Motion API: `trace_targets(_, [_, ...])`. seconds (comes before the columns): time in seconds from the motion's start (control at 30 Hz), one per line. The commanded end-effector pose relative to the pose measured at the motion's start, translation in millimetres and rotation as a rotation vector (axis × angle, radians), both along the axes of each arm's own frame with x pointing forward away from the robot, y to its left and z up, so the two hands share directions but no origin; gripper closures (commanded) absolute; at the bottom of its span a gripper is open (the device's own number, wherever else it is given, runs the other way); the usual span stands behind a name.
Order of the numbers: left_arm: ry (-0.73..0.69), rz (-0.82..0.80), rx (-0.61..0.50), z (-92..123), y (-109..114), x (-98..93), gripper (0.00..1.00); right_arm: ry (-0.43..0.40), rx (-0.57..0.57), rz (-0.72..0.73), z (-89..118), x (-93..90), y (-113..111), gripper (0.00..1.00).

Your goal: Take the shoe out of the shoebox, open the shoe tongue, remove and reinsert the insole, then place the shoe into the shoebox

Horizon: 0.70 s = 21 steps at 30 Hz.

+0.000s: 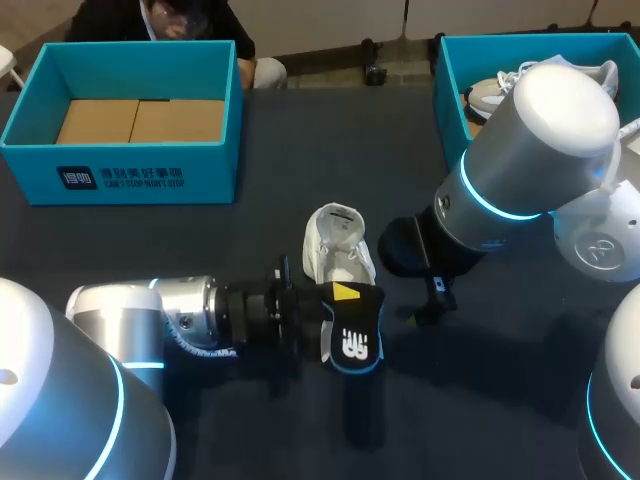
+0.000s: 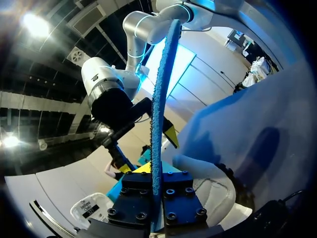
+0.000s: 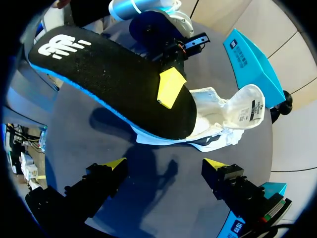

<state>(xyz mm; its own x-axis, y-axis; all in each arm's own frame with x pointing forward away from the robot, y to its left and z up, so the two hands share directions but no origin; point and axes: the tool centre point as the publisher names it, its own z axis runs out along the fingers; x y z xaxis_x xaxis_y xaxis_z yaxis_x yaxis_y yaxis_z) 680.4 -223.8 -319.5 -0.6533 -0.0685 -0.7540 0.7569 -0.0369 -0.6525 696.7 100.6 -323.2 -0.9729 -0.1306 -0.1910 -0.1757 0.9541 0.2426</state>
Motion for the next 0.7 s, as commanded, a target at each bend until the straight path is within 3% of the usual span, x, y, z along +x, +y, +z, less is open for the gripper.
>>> trace_targets(0.03, [0.005, 0.006, 0.005, -1, 0, -0.4, 1.00, -0.001, 0.002, 0.001, 0, -1.2, -1, 0.00])
trace_targets(0.7, [0.084, 0.034, 0.023, -21, 2, 17.1, 1.00, -0.001, 0.002, 0.001, 0, -1.2, -1, 0.00])
